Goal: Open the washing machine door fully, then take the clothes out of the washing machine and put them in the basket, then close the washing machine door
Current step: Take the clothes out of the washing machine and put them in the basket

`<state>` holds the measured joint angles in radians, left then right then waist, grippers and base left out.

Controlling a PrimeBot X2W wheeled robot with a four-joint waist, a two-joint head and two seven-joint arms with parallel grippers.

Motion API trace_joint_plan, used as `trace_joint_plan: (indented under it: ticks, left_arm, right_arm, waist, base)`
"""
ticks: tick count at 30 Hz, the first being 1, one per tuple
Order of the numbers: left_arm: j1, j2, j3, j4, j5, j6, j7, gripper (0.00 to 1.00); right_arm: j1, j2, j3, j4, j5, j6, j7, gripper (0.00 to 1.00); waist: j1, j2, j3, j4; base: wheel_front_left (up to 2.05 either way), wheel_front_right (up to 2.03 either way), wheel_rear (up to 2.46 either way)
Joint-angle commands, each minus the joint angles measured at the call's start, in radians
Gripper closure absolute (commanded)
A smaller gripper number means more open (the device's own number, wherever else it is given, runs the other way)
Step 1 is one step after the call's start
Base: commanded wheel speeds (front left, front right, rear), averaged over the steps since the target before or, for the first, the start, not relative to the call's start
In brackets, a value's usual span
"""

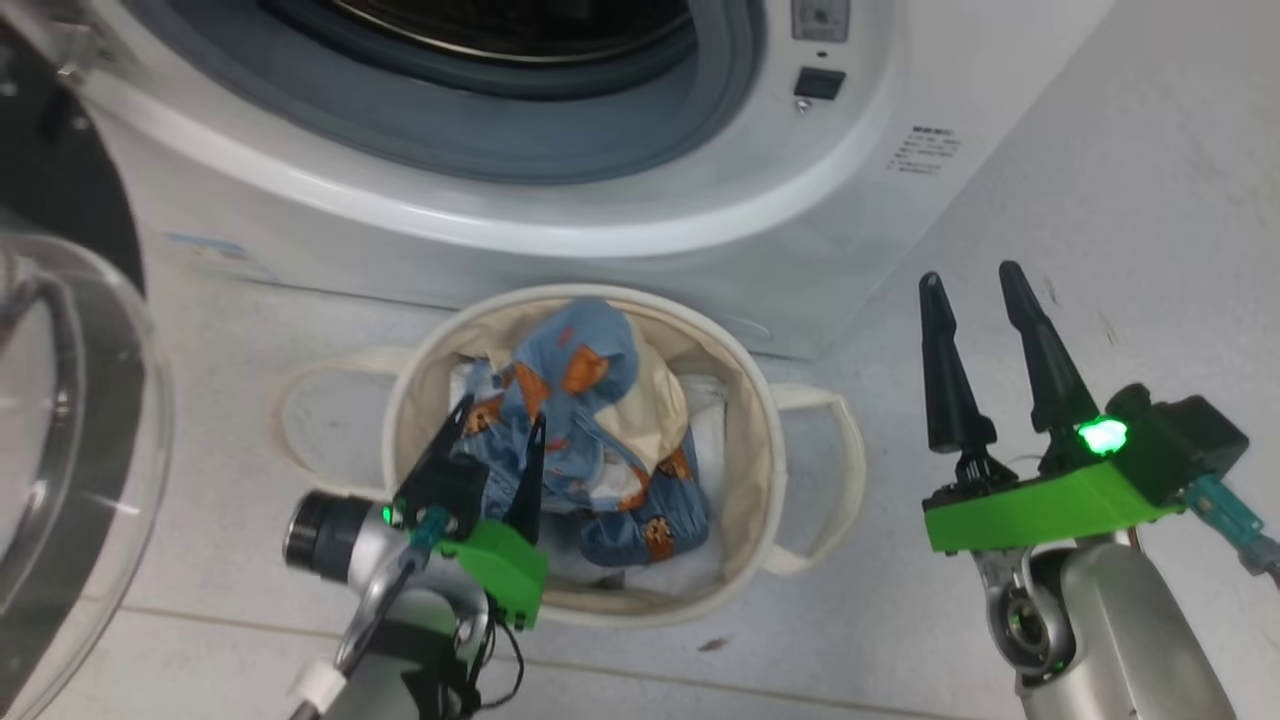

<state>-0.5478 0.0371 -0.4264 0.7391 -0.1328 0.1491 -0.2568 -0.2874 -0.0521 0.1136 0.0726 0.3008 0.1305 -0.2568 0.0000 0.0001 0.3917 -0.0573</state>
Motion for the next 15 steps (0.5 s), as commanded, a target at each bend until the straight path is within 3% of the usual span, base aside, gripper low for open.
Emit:
trace_joint_plan:
  ticks: [1,6,15]
  left_arm:
    - [0.023,0.021,0.032,-0.049,0.008,-0.001,-0.005,0.0]
    - [0.068,0.022,0.057,-0.147,0.002,0.006,-0.005,0.0]
    - [0.226,0.017,0.157,-0.543,-0.066,-0.014,-0.005,0.0]
  right_arm:
    - [0.018,0.002,0.022,-0.023,-0.008,0.0,-0.005,0.0]
    - [0.03,0.002,0.022,-0.019,-0.006,0.0,-0.005,0.0]
    - [0.056,0.002,0.018,-0.03,-0.002,0.0,-0.005,0.0]
  waist:
    - [0.0,-0.0001,-0.042,0.028]
    - [0.0,-0.0001,-0.079,0.041]
    - [0.0,-0.0001,-0.149,0.051]
  base:
    - [0.0,0.0,0.0]
    - [0.0,0.0,0.0]
    - [0.0,0.0,0.0]
